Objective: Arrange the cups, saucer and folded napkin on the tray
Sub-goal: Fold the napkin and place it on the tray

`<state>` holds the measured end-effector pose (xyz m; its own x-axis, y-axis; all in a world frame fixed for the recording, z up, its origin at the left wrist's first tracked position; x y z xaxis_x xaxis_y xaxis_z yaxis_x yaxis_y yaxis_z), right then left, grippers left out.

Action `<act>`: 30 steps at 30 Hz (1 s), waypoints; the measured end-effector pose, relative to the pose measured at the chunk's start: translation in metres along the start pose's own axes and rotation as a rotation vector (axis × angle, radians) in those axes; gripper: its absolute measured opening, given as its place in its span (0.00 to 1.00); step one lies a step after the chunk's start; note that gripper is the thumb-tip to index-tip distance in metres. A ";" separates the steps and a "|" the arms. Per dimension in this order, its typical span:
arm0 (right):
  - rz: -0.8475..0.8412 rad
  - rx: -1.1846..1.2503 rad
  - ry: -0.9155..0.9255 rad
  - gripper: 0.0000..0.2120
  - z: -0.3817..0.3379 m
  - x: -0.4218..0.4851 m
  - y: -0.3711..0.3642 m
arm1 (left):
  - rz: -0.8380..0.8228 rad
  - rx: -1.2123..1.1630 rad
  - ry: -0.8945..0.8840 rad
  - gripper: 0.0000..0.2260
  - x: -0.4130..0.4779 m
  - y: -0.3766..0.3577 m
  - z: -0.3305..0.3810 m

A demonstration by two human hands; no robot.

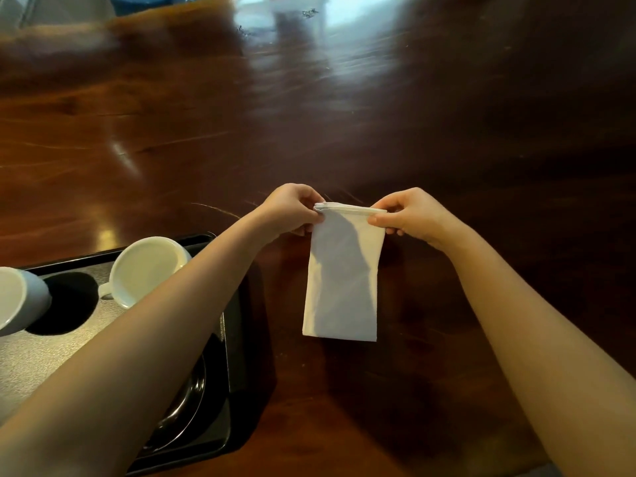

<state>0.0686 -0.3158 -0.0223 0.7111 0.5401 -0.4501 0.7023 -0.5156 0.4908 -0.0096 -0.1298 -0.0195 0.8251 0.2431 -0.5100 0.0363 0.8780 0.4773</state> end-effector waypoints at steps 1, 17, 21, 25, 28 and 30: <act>0.020 -0.011 0.014 0.07 -0.001 -0.002 -0.001 | -0.006 0.001 -0.017 0.08 -0.002 0.000 0.002; 0.262 -0.136 0.396 0.13 0.022 -0.115 -0.052 | 0.209 0.329 -0.521 0.11 -0.111 -0.040 -0.040; 0.274 -0.274 0.487 0.13 0.046 -0.128 -0.081 | 0.220 0.365 -0.490 0.10 -0.125 -0.061 -0.072; 0.287 -0.352 0.495 0.13 0.062 -0.131 -0.096 | 0.288 0.463 -0.489 0.09 -0.135 -0.077 -0.081; 0.306 -0.408 0.511 0.12 0.066 -0.130 -0.103 | 0.336 0.490 -0.458 0.07 -0.137 -0.086 -0.087; 0.314 -0.429 0.519 0.11 0.068 -0.128 -0.106 | 0.334 0.487 -0.424 0.10 -0.137 -0.090 -0.092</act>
<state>-0.0949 -0.3756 -0.0673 0.6944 0.7100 0.1174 0.3185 -0.4495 0.8346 -0.1778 -0.2047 -0.0582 0.9800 0.1989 -0.0073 -0.0904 0.4774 0.8740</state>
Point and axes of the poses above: each hand's wrist, its own x-axis towards the middle knuckle, its own y-axis out of the back of the hand, z = x × y, the point moved 3 cm from there along x, towards the middle knuckle, and after that the axes turned 1 degree about x, right-handed, at the moved point
